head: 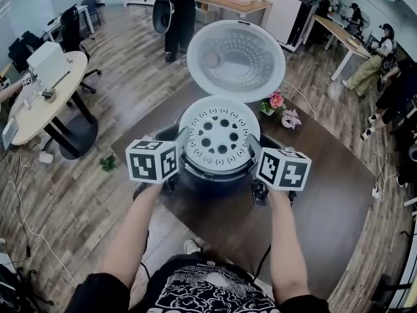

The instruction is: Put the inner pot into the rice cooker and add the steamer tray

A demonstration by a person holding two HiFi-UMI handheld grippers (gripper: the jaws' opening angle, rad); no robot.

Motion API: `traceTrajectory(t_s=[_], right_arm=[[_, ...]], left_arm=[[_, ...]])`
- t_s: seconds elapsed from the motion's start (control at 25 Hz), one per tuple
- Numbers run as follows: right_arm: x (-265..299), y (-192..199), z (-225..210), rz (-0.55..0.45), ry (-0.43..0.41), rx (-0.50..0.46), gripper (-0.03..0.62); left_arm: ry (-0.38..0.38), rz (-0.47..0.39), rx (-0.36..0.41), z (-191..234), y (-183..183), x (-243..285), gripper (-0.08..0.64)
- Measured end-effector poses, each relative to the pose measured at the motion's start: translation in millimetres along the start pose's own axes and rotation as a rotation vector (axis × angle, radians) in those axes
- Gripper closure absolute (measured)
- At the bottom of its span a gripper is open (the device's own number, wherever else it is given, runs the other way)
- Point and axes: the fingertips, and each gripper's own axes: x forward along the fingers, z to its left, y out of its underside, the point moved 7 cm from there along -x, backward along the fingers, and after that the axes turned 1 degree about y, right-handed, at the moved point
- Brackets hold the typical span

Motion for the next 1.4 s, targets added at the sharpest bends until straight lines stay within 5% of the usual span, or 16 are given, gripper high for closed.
traceTrajectory(t_s=[0.84,1.4], right_arm=[[-28.1,-11.3,-22.5,-0.062,0.025,-0.039,0.459],[-144.4,-20.6,-97.8,-0.175,0.215,-0.015,0.526]], left_arm=[[-0.019,-0.049,0.086,-30.4,-25.9,-2.7,0.434],[0.208,-0.081,0.194,-158.6,-55.2,21.0,0.453]])
